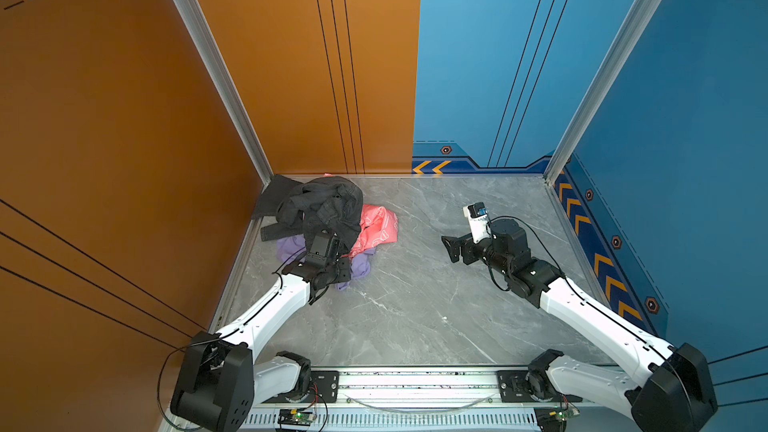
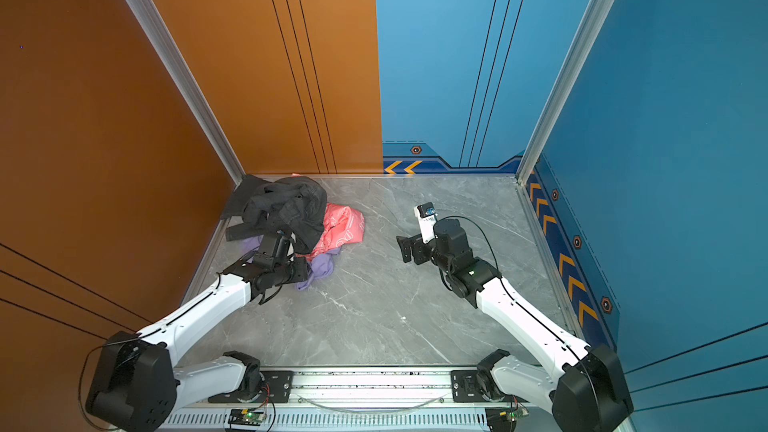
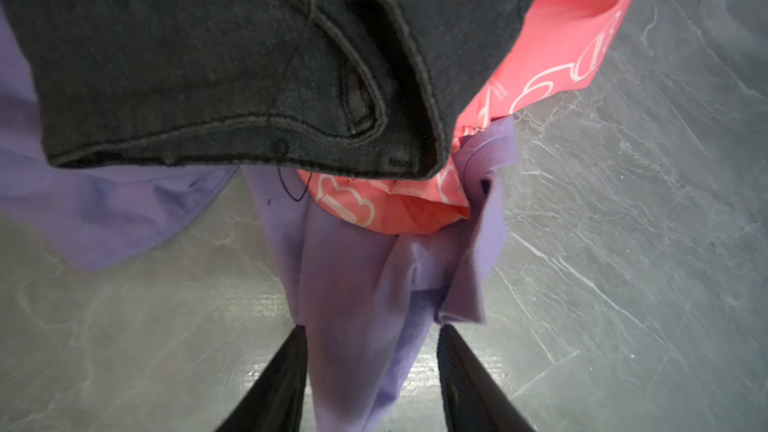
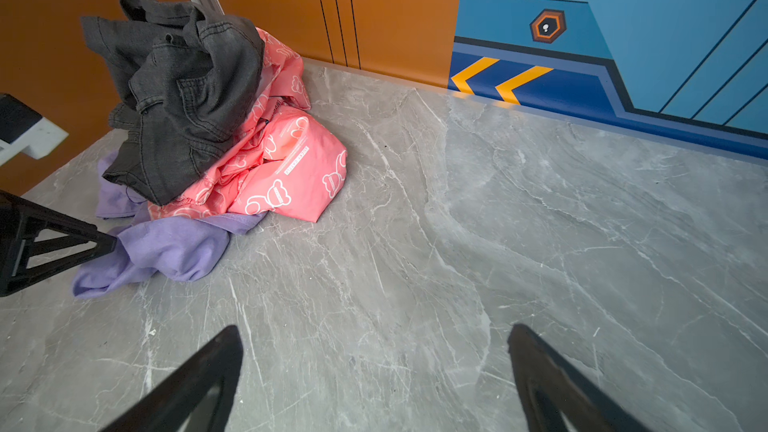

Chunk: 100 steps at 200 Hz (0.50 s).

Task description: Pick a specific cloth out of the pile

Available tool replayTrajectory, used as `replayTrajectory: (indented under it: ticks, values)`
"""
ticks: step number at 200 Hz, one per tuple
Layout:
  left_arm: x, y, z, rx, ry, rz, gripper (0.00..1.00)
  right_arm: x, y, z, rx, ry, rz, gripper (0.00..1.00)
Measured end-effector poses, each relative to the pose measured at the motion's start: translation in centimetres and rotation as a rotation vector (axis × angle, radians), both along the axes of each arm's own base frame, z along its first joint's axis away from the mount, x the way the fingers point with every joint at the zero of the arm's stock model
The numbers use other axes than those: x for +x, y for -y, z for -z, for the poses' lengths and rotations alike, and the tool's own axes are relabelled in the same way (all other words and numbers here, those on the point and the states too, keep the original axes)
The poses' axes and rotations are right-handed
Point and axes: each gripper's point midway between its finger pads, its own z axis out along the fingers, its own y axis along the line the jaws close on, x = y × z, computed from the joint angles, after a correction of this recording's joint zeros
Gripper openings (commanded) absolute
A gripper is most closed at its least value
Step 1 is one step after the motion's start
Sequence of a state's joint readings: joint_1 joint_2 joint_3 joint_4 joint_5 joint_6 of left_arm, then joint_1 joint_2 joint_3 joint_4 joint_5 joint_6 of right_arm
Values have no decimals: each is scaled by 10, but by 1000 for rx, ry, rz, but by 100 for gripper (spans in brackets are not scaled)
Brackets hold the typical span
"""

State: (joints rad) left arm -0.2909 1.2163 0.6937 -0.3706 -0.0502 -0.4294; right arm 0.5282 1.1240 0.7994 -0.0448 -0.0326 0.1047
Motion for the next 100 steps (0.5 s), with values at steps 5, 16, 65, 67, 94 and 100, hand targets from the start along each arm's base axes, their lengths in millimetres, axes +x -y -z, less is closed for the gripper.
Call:
replayTrajectory:
  ticks: [5, 16, 65, 67, 94, 100]
  values:
    - [1, -1, 3, 0, -4, -5, 41, 0, 0, 0, -1, 1, 2, 100]
    - [1, -3, 8, 0, -18, -13, 36, 0, 0, 0, -2, 1, 2, 100]
    - [6, -5, 15, -16, -30, -42, 3, 0, 0, 0, -4, 3, 6, 100]
    - [7, -5, 15, -19, -28, -42, 1, 0, 0, 0, -4, 3, 6, 100]
    - [9, -4, 6, -30, 7, -38, 0, 0, 0, 0, -4, 2, 6, 100]
    - [10, -4, 2, -34, 21, -38, 0, 0, 0, 0, -5, 2, 6, 100]
